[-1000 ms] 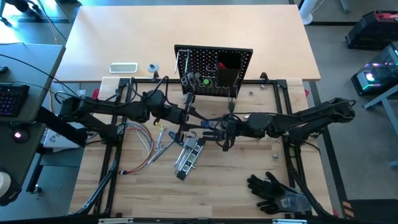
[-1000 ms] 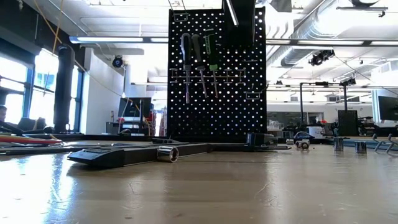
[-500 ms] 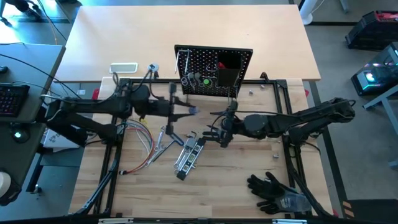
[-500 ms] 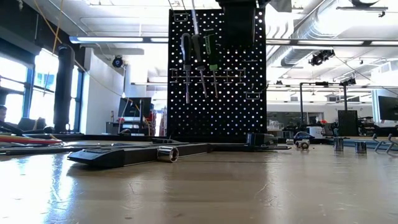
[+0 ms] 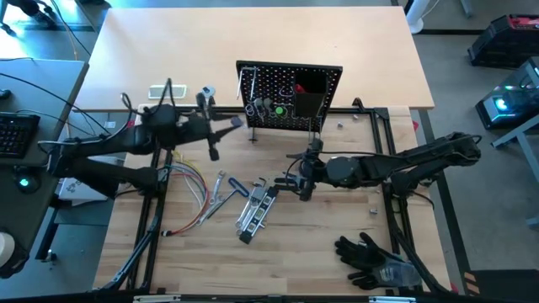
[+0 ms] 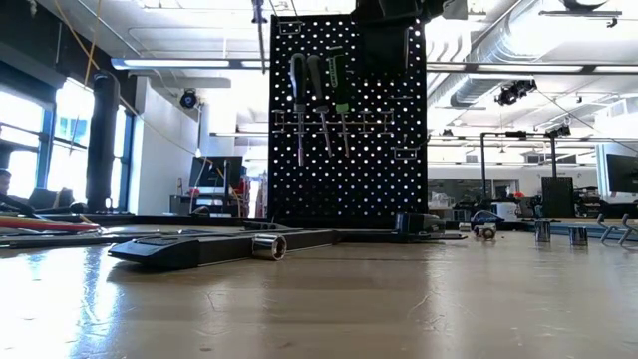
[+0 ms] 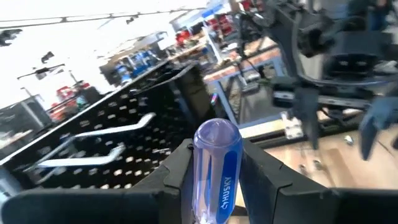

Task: Hang tools onto peg board
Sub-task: Hang the blue screwdriver on the peg board

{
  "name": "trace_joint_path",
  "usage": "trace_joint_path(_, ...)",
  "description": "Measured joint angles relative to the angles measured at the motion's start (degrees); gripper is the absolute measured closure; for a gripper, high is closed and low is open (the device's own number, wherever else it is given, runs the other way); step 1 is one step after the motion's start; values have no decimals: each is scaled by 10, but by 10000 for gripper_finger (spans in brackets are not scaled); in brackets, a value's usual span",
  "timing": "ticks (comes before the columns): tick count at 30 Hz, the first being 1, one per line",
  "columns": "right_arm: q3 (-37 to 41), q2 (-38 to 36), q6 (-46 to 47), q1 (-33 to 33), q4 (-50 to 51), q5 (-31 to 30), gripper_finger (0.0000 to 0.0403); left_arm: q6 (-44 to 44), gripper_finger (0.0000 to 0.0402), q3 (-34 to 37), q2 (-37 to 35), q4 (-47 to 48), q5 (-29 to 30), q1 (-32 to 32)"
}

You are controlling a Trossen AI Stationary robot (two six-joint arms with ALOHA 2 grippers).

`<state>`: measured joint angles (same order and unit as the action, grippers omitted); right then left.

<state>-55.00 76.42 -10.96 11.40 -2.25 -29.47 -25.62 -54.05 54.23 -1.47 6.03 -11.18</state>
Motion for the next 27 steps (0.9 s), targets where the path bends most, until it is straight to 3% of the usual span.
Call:
trace_joint_path(15, 0, 0, 2, 0, -1, 1, 176, 78, 316, 101, -1, -176, -88, -152)
trace_joint_path(27, 0, 0, 2, 0, 3, 1, 176, 175, 316, 104, 54, -250, -176, -234)
